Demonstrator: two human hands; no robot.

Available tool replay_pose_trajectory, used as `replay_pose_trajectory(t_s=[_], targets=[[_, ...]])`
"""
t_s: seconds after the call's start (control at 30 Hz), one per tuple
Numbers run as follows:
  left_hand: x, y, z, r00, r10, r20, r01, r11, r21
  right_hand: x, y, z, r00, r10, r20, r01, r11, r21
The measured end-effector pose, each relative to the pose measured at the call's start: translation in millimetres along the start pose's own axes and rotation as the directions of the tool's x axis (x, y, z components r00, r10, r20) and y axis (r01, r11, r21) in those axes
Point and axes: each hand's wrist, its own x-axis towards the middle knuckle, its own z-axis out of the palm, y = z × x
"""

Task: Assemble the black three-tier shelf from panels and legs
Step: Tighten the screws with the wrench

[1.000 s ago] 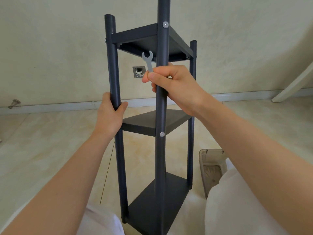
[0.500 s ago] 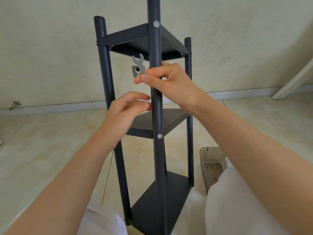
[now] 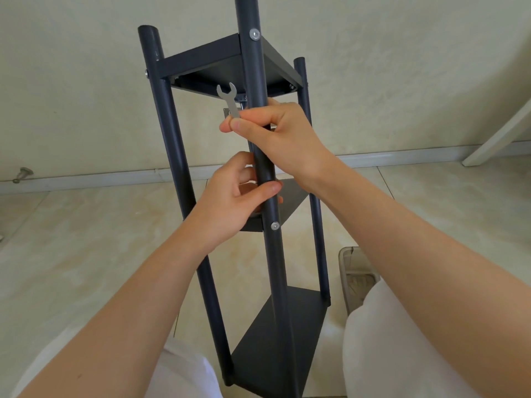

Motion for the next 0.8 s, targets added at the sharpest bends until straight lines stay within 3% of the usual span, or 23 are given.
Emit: replay_pose_trajectory(t_s=[0.23, 0.47, 0.63, 0.8], targets=[[3, -4, -10, 0.999, 0.016, -0.031, -0.016, 1.0, -0.002, 3, 2, 3, 0.999, -0.033, 0.015, 0.034, 0.999, -0.03], [6, -12, 1, 1.0, -0.002, -0.01, 0.001, 0.987, -0.158, 1, 3, -1, 0.998, -0.025, 0.05, 0.026, 0.999, -0.031], [6, -16, 6, 0.999, 0.015, 0.042, -0.004, 0.968, -0.252, -3, -1, -15, 0.992, 0.002, 0.124, -0.005, 1.0, 0.025], [8, -18, 0, 1.0, 0.02, 0.015, -0.016, 0.967, -0.255, -13, 3, -31, 0.997, 0.015, 0.082, -0.024, 0.993, 0.114]])
